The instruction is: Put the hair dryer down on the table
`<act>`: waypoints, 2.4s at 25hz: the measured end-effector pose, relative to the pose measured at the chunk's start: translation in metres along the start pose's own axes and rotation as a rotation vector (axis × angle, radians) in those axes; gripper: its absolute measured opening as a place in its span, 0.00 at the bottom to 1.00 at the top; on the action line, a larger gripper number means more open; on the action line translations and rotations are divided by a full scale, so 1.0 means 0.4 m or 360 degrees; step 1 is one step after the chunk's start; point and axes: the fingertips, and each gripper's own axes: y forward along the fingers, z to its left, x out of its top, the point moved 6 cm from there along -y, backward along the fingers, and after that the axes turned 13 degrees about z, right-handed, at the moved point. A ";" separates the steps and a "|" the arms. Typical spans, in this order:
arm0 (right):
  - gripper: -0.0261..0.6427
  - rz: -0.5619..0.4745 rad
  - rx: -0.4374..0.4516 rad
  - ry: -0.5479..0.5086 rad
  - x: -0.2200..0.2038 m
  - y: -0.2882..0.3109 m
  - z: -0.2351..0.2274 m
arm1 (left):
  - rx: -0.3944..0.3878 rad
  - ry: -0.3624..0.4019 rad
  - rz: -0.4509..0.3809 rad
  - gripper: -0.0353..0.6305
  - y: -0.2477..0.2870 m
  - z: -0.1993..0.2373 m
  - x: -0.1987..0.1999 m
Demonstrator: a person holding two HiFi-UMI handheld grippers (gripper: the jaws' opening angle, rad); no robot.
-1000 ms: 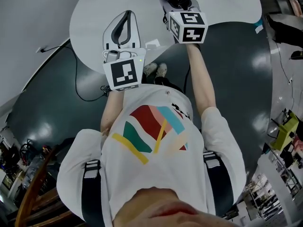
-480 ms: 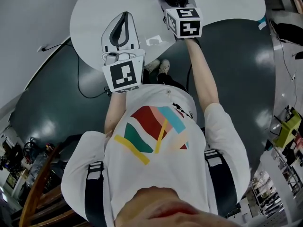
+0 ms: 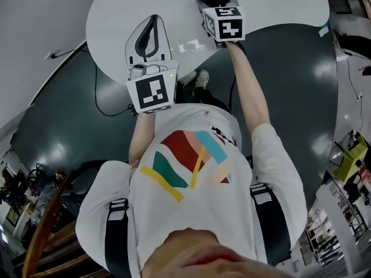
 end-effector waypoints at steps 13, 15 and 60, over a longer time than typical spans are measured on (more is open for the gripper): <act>0.37 0.0305 -0.0010 -0.0011 -0.082 0.097 0.000 | 0.0030 -0.0010 0.0035 0.07 0.018 0.024 -0.011; 0.37 0.0340 -0.0008 -0.0012 -0.096 0.107 -0.003 | 0.0032 -0.0009 0.0041 0.07 0.023 0.022 -0.013; 0.39 0.0530 -0.0050 -0.0091 -0.143 0.122 0.008 | 0.0002 -0.0014 -0.0027 0.07 0.010 0.020 0.010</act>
